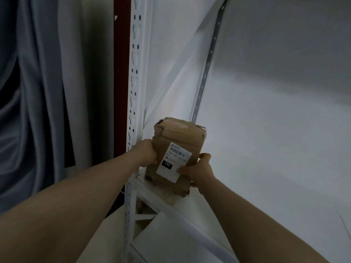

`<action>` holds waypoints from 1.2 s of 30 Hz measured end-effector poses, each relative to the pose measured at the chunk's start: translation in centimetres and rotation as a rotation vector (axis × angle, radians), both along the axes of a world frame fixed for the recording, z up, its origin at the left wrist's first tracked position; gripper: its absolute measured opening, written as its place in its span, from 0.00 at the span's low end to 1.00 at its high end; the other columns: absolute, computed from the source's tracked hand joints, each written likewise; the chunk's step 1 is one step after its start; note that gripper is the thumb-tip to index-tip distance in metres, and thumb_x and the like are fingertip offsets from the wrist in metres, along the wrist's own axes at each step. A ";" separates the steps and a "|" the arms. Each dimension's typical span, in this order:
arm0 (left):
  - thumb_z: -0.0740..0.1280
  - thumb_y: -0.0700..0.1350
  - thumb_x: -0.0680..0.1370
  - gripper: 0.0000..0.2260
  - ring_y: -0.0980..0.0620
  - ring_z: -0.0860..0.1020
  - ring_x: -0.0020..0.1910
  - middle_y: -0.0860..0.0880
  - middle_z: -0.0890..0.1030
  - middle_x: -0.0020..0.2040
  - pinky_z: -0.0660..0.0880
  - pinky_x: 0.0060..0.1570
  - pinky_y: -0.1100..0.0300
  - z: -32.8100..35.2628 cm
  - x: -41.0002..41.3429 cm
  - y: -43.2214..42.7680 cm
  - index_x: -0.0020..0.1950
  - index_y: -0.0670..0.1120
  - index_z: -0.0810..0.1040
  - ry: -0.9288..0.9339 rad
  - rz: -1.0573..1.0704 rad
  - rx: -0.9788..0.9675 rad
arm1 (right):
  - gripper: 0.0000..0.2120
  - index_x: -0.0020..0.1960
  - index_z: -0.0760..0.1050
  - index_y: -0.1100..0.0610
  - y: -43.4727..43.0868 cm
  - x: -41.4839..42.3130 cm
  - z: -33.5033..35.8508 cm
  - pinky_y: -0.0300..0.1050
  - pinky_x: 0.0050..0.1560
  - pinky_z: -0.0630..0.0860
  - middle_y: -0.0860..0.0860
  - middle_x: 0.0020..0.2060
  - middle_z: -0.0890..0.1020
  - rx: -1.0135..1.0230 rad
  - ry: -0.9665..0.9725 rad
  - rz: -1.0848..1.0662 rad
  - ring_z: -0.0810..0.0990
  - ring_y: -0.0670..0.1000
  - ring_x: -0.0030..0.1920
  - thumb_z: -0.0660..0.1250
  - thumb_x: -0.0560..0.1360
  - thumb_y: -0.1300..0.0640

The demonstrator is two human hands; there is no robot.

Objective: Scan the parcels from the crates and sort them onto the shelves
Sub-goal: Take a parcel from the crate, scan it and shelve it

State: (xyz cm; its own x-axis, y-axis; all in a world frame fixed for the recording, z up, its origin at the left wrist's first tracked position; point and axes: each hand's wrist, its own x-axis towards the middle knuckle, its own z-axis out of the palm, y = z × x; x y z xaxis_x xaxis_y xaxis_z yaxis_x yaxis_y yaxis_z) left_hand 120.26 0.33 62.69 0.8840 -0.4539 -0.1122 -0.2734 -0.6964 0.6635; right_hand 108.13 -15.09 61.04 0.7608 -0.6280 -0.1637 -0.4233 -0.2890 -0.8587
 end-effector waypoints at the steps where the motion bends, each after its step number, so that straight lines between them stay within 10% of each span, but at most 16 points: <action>1: 0.68 0.36 0.77 0.02 0.45 0.81 0.45 0.42 0.80 0.47 0.80 0.41 0.54 -0.4 0.3 0.3 0.47 0.42 0.77 -0.049 0.017 0.052 | 0.35 0.65 0.57 0.54 0.2 0.3 -0.3 0.62 0.53 0.82 0.54 0.55 0.75 -0.008 0.010 0.006 0.79 0.60 0.57 0.78 0.70 0.57; 10: 0.65 0.44 0.80 0.08 0.48 0.79 0.40 0.47 0.78 0.41 0.73 0.33 0.58 0.0 0.1 0.7 0.40 0.46 0.75 -0.289 0.155 0.287 | 0.30 0.61 0.56 0.54 1.6 0.1 -0.1 0.57 0.49 0.84 0.54 0.53 0.72 -0.017 0.071 0.044 0.78 0.57 0.52 0.76 0.73 0.53; 18: 0.71 0.44 0.80 0.10 0.44 0.83 0.36 0.38 0.85 0.46 0.83 0.42 0.52 2.1 -5.4 -2.0 0.54 0.38 0.80 0.206 -0.102 0.211 | 0.38 0.72 0.57 0.57 0.8 -5.9 1.8 0.52 0.48 0.80 0.58 0.60 0.73 -0.068 0.109 0.115 0.77 0.57 0.53 0.77 0.72 0.54; 25: 0.72 0.49 0.79 0.13 0.47 0.84 0.50 0.45 0.84 0.52 0.82 0.49 0.53 1.8 -17.6 -6.3 0.60 0.43 0.79 0.226 -0.457 0.289 | 0.39 0.77 0.55 0.57 -1.9 -18.4 1.8 0.45 0.37 0.73 0.59 0.67 0.72 -0.083 0.184 0.029 0.77 0.60 0.61 0.75 0.75 0.54; 36: 0.73 0.50 0.79 0.23 0.48 0.79 0.58 0.48 0.80 0.57 0.78 0.60 0.50 -4.4 -43.3 -9.5 0.71 0.45 0.73 0.235 -0.576 0.164 | 0.36 0.74 0.59 0.58 -4.5 -42.9 -4.5 0.51 0.48 0.79 0.57 0.62 0.74 0.037 0.241 -0.154 0.78 0.57 0.57 0.76 0.74 0.55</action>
